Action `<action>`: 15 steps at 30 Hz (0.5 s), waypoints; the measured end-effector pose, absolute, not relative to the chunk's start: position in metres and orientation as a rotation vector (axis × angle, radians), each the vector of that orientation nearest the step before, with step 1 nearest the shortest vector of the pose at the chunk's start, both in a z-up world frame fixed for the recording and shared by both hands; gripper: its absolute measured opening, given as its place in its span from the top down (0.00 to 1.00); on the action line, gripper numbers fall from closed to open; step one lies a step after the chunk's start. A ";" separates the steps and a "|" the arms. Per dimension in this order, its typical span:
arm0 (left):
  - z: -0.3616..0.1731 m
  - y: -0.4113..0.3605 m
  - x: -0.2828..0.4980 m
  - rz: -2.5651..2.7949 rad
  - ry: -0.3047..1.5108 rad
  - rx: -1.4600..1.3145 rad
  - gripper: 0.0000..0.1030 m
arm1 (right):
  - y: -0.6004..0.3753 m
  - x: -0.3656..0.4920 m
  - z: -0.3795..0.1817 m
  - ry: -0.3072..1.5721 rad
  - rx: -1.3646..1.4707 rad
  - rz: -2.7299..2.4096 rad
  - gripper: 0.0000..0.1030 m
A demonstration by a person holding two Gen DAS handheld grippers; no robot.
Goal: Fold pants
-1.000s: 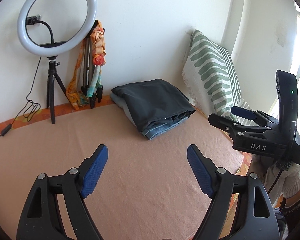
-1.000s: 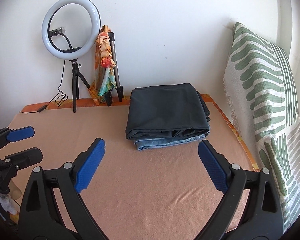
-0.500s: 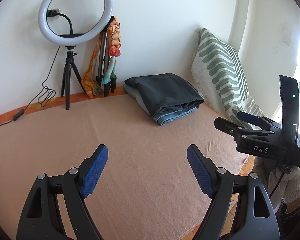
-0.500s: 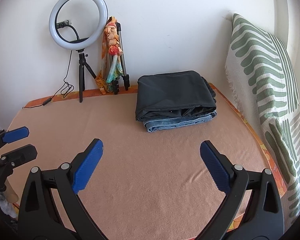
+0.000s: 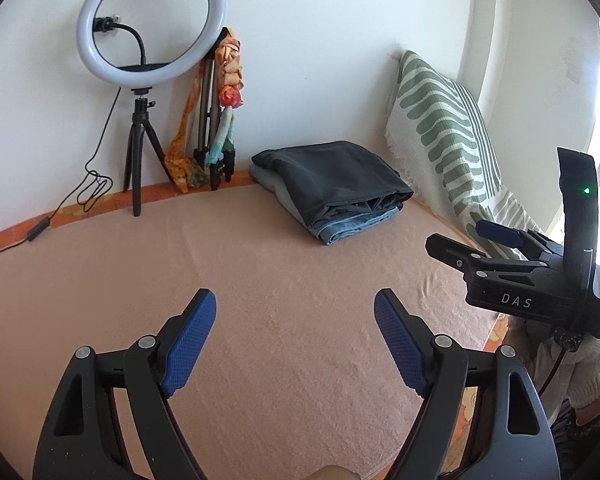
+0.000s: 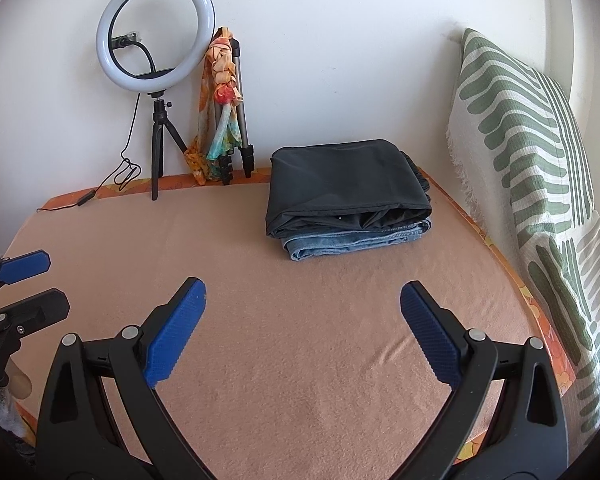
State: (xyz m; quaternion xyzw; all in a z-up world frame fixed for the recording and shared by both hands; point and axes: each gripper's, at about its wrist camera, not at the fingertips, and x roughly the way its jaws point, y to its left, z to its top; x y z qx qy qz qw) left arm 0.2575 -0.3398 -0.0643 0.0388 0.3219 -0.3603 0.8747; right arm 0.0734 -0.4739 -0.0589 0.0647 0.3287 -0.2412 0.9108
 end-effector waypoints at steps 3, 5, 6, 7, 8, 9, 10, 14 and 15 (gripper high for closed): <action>-0.066 -0.340 0.258 -0.759 0.682 0.091 0.19 | -0.476 0.073 -0.061 0.678 0.139 -0.504 0.03; -0.067 -0.339 0.258 -0.752 0.688 0.091 0.19 | -0.476 0.073 -0.061 0.677 0.138 -0.507 0.03; -0.068 -0.338 0.259 -0.750 0.693 0.089 0.19 | -0.476 0.072 -0.061 0.676 0.139 -0.508 0.03; -0.069 -0.338 0.259 -0.746 0.701 0.088 0.18 | -0.476 0.072 -0.061 0.674 0.140 -0.507 0.03; -0.069 -0.338 0.260 -0.738 0.709 0.089 0.17 | -0.477 0.073 -0.061 0.676 0.138 -0.507 0.03; -0.071 -0.338 0.261 -0.730 0.716 0.092 0.17 | -0.477 0.072 -0.061 0.674 0.138 -0.508 0.03; -0.071 -0.337 0.261 -0.720 0.720 0.096 0.17 | -0.477 0.072 -0.061 0.673 0.139 -0.509 0.03; -0.072 -0.335 0.259 -0.685 0.696 0.118 0.11 | -0.477 0.073 -0.062 0.673 0.135 -0.508 0.03; -0.071 -0.334 0.258 -0.676 0.686 0.119 0.10 | -0.477 0.072 -0.062 0.674 0.134 -0.506 0.03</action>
